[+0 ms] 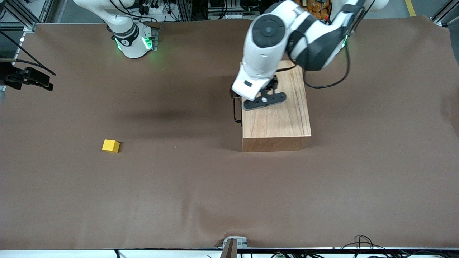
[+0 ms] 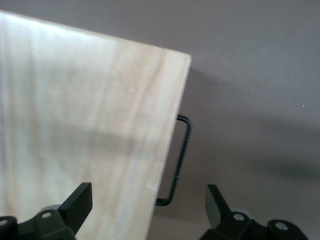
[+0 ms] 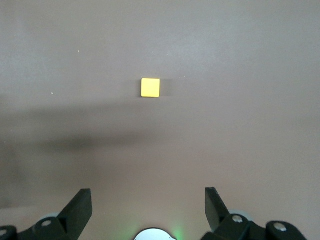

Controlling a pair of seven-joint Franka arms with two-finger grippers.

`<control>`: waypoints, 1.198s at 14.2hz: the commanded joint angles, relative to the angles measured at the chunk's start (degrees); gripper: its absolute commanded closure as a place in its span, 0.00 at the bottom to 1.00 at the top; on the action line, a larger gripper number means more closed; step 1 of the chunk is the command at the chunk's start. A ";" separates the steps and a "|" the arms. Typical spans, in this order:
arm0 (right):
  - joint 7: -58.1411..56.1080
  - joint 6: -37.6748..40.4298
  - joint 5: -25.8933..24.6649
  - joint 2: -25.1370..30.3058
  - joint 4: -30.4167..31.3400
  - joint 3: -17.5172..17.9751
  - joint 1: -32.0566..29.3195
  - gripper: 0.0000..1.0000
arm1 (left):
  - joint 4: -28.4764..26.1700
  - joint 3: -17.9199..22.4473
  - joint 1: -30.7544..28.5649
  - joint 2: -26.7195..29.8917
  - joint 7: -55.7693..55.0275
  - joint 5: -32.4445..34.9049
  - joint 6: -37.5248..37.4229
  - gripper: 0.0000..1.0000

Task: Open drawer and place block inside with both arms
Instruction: 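Move the left gripper to the black drawer handle of the wooden box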

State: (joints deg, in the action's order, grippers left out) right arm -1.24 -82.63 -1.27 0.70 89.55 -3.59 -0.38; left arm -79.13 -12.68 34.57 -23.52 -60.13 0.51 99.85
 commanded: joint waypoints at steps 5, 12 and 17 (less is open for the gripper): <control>0.28 -3.22 -0.40 -1.76 -1.66 0.42 -2.61 0.00 | 2.58 0.81 8.14 -9.17 -10.09 8.61 9.92 0.00; 0.19 -6.49 -0.49 -2.99 -1.66 0.42 -3.75 0.00 | 2.84 0.81 11.04 -12.25 -11.59 13.28 8.70 0.00; 0.19 -5.87 -0.14 -2.99 -1.48 0.42 -4.28 0.00 | 2.67 0.72 11.13 -13.75 -11.24 14.16 8.08 0.00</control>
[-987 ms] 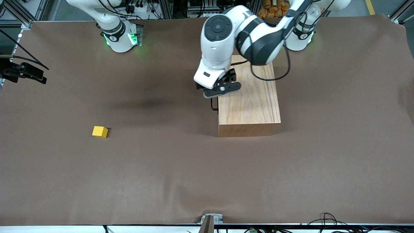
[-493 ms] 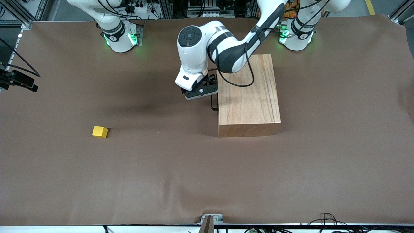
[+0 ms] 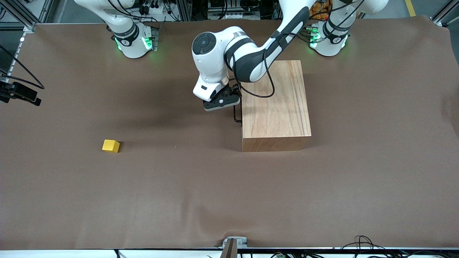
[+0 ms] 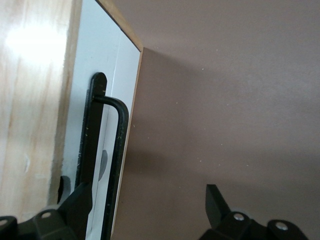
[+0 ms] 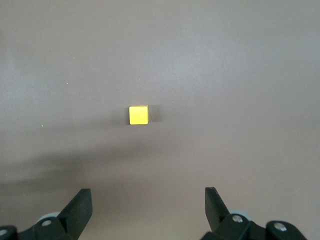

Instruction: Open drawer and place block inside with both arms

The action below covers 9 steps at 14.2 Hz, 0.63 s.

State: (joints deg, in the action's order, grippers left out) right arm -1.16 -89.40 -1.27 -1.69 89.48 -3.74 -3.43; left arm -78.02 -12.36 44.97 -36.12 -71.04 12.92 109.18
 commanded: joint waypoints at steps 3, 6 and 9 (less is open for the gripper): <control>0.28 0.98 -0.05 -0.60 -1.06 0.66 -1.14 0.00 | 1.56 0.40 0.82 -2.72 -0.24 2.98 -1.25 0.00; 0.28 0.98 -0.05 -0.68 -1.06 0.66 -1.06 0.00 | 1.47 0.32 0.82 -3.60 0.73 4.04 -1.25 0.00; 0.28 1.07 -0.05 -0.68 -0.97 0.66 -1.06 0.00 | 1.56 0.32 1.53 -4.39 0.90 3.95 -1.07 0.00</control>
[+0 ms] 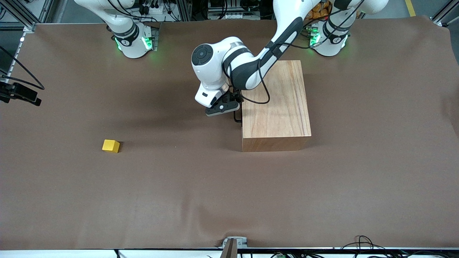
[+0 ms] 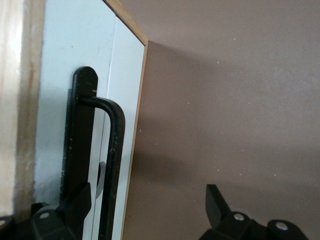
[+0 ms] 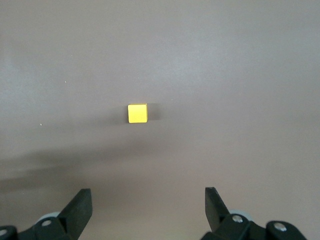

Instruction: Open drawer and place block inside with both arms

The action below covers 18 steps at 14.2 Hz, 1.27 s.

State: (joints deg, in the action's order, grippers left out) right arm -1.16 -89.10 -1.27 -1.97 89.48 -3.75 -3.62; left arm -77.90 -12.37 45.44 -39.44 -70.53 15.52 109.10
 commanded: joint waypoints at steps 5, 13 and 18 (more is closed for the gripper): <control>0.28 0.77 -0.05 -0.41 -0.97 0.68 -0.77 0.00 | 1.70 0.24 1.32 -1.34 0.48 1.18 0.94 0.00; 0.20 1.47 0.04 -2.25 -0.45 0.68 -0.69 0.00 | 1.79 -0.20 2.46 -1.78 -0.05 0.83 7.09 0.00; 0.37 0.86 0.47 -6.82 -1.59 0.94 1.16 0.00 | 1.87 -0.29 3.69 -2.13 0.13 0.74 10.52 0.00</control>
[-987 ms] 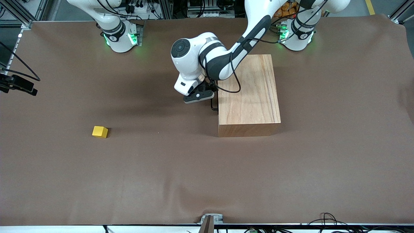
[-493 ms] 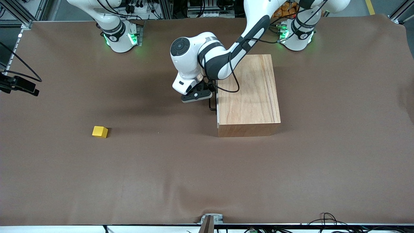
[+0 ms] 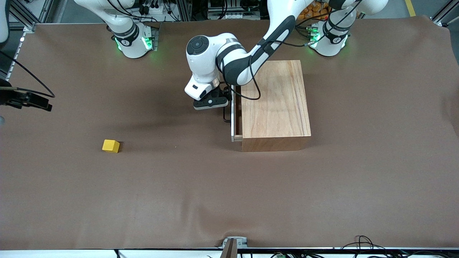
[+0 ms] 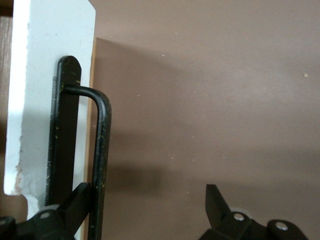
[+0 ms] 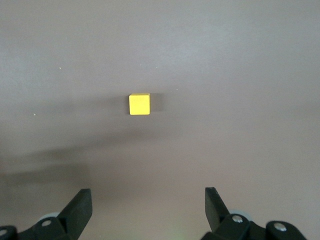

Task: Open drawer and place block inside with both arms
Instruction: 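Pull the drawer open with the left gripper while the right gripper reaches the cube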

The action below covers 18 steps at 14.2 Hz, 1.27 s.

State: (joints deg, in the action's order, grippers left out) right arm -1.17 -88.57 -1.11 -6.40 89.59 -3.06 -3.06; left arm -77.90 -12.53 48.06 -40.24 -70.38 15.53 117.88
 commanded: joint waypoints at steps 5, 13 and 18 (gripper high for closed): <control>0.38 -0.38 0.31 -6.78 -1.70 0.33 2.27 0.00 | 1.96 -0.21 2.21 -2.12 -0.20 0.55 5.68 0.00; 0.20 -5.54 1.54 -17.32 -2.84 0.33 3.76 0.00 | 3.19 -0.21 3.71 -2.30 -0.38 0.55 8.94 0.00; -0.41 -13.65 1.54 -23.30 -1.18 0.33 3.94 0.00 | 3.10 -0.21 4.50 -2.04 -0.38 0.55 12.29 0.00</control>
State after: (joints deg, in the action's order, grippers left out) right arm -1.17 -102.08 -0.60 -28.38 89.10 -2.57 1.30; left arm -76.63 -12.75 52.00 -41.29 -70.38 15.53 129.59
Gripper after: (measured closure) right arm 0.000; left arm 0.000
